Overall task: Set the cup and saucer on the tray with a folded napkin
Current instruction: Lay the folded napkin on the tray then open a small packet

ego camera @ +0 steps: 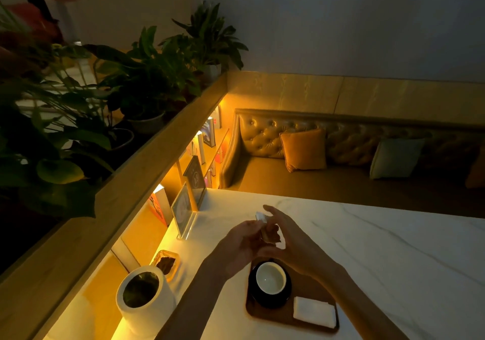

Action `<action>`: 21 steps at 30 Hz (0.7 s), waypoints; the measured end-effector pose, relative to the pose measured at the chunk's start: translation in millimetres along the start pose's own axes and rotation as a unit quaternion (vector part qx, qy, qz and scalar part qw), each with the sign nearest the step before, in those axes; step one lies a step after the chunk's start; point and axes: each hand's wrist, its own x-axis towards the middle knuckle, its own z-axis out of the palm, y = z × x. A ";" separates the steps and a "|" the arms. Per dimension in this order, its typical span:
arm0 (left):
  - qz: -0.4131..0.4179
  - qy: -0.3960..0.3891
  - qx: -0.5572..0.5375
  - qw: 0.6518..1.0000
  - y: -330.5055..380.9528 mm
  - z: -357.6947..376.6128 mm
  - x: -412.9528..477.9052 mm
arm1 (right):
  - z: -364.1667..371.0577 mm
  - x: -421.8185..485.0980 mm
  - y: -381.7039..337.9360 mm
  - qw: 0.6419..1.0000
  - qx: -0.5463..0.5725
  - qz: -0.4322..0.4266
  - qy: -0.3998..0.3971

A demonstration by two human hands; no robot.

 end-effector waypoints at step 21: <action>-0.045 0.177 0.000 0.983 -144.4 -12.6 124.0 | 29.8 -44.8 138.3 0.717 0.549 0.400 0.157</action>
